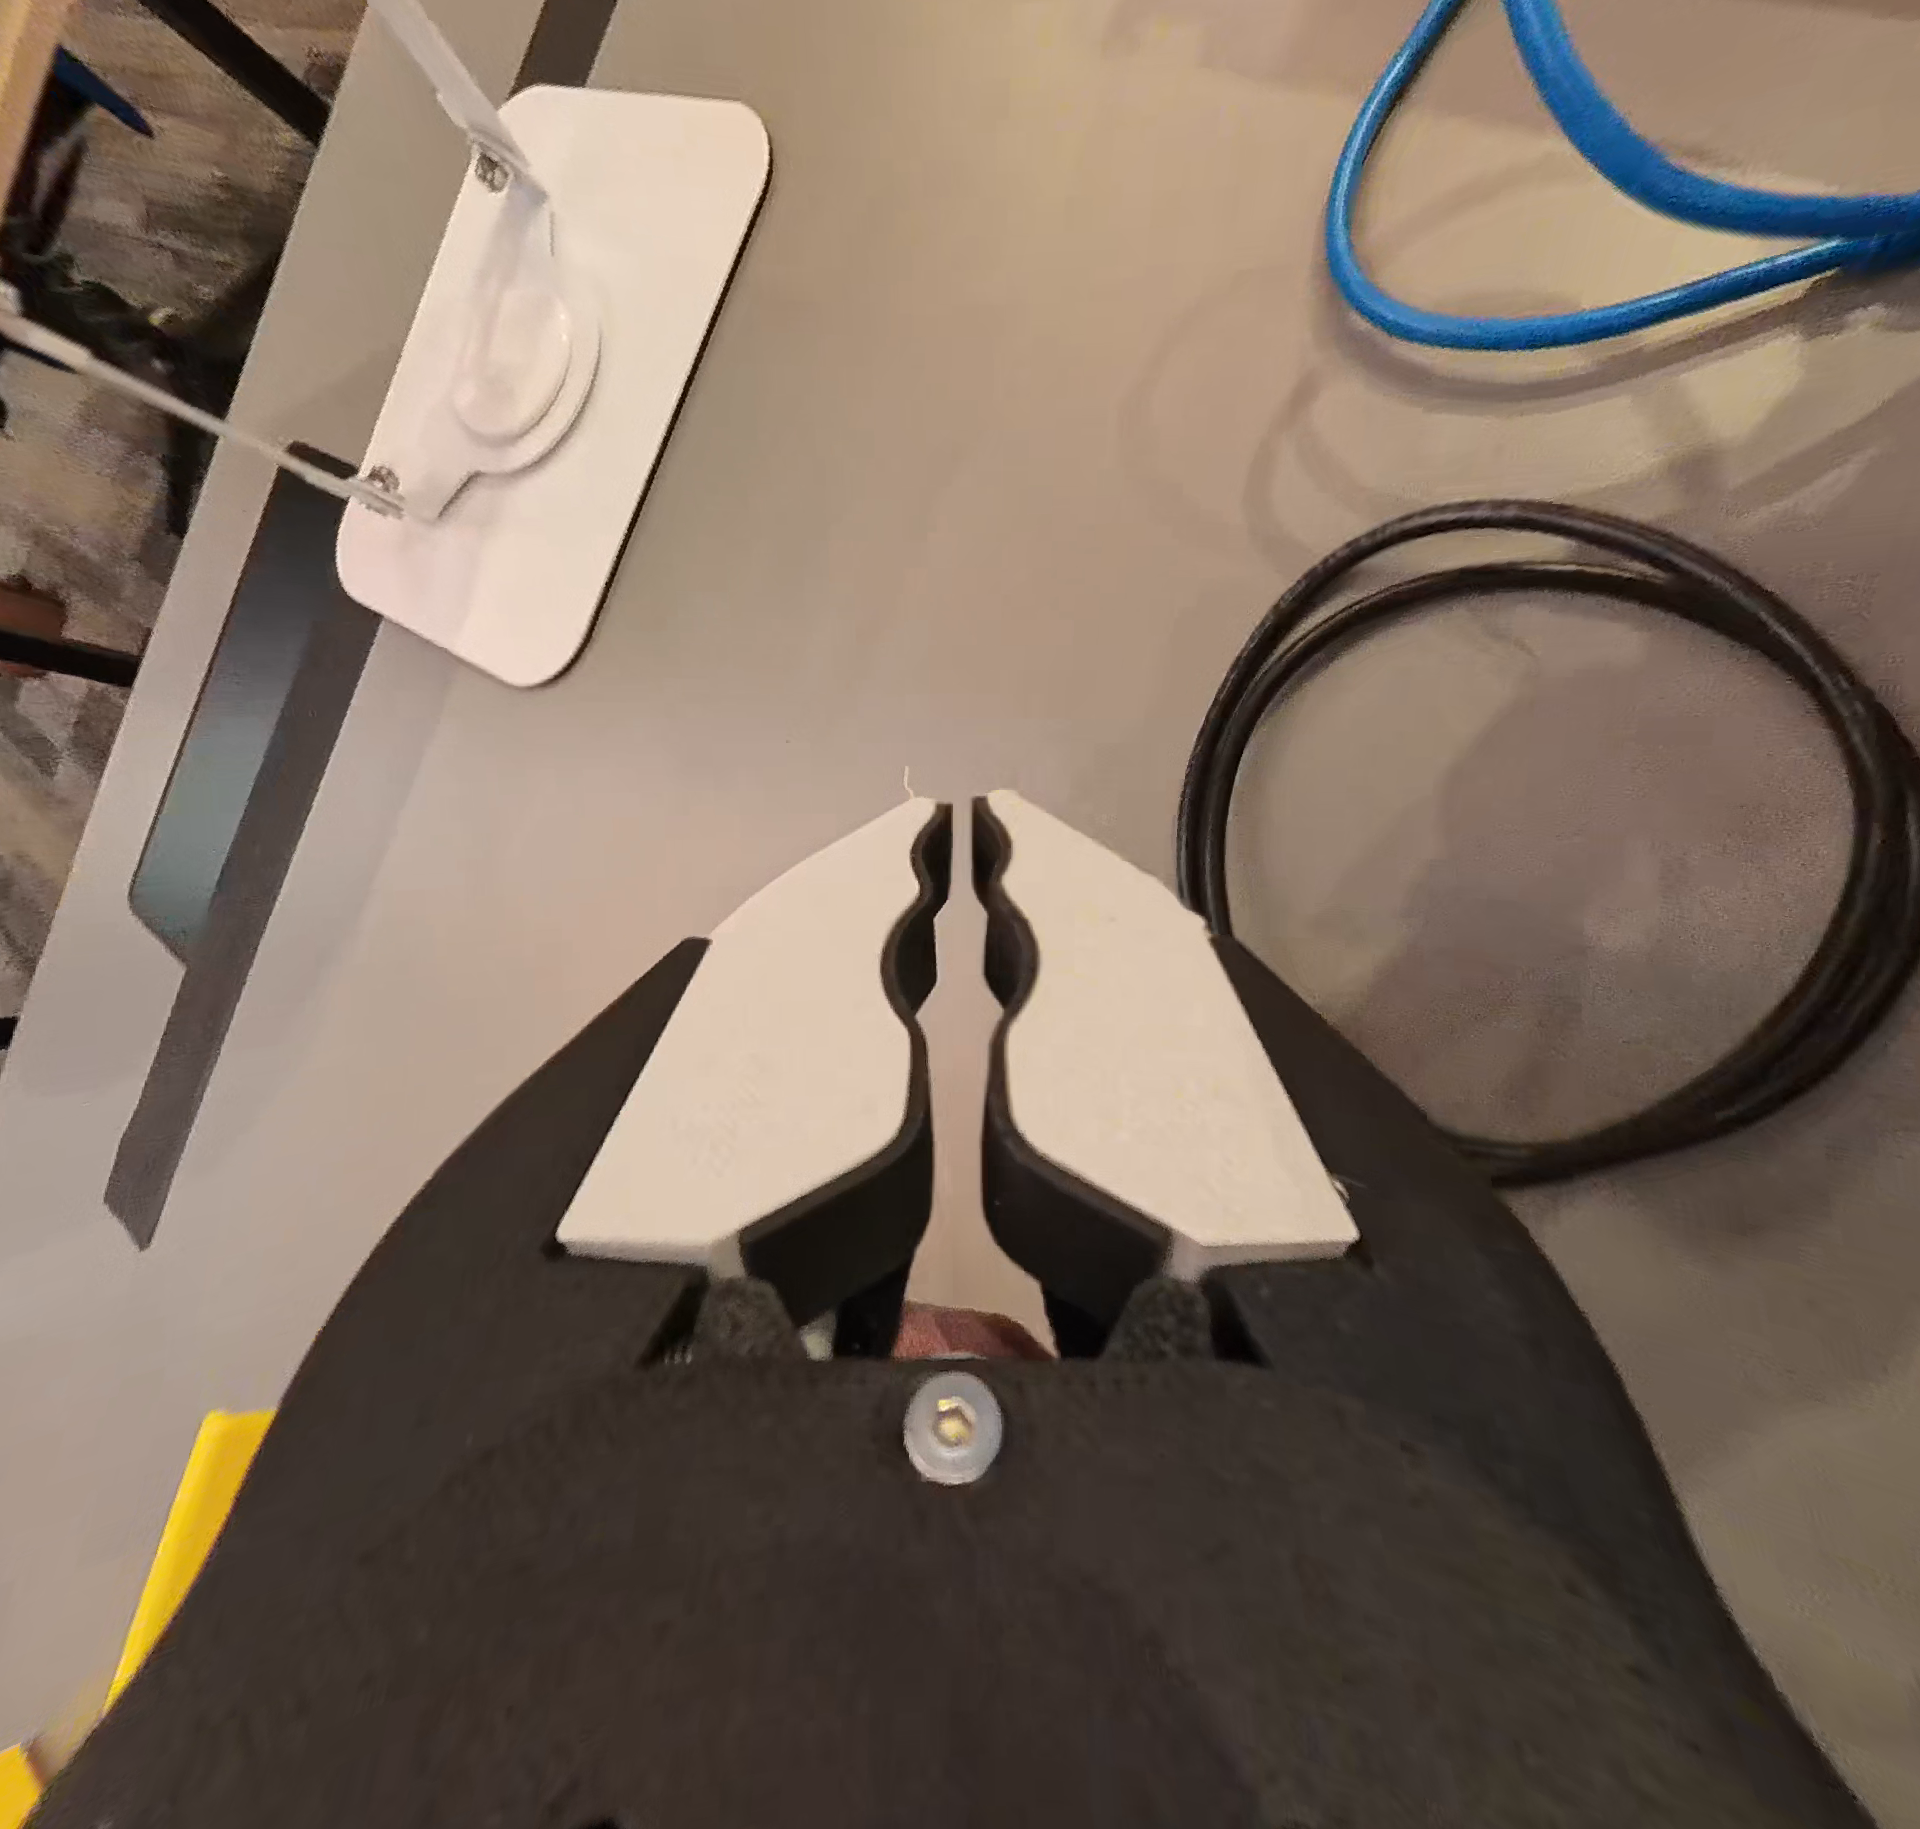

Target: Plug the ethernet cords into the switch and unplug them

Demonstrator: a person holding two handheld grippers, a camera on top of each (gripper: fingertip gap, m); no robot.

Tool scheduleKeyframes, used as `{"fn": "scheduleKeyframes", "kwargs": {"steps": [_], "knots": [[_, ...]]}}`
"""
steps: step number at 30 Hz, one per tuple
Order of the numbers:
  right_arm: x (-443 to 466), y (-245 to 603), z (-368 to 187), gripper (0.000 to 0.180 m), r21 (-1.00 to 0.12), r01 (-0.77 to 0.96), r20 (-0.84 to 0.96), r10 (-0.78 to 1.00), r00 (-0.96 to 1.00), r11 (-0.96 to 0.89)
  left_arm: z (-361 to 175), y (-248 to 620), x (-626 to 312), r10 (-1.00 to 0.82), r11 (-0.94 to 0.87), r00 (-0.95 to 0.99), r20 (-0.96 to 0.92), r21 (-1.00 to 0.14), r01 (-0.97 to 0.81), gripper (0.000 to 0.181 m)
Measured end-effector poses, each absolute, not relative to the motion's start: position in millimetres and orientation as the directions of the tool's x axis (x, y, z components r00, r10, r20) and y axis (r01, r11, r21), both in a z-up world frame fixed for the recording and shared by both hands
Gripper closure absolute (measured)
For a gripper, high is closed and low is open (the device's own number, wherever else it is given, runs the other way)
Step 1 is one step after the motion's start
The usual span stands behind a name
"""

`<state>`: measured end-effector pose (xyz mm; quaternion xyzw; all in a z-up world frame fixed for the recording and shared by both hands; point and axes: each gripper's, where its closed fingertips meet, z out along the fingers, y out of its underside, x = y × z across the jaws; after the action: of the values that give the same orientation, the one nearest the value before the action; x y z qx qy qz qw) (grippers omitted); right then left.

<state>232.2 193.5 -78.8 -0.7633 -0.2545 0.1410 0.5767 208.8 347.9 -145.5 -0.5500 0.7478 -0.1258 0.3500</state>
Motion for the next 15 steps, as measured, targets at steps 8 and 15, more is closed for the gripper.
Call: {"fn": "scheduleKeyframes", "kwargs": {"steps": [8, 15], "knots": [[239, 186, -77, 0.115, -0.964, 0.181, 0.052, 0.524, 0.85, -0.197, -182, 335, 214, -0.897, 0.386, -0.215, -0.385, -0.451, -0.805, 0.176], [236, 185, -79, 0.115, -0.966, 0.173, 0.046, 0.531, 0.846, -0.193, -222, 350, 199, -0.869, 0.376, -0.19, -0.457, -0.359, -0.854, 0.169]]}}
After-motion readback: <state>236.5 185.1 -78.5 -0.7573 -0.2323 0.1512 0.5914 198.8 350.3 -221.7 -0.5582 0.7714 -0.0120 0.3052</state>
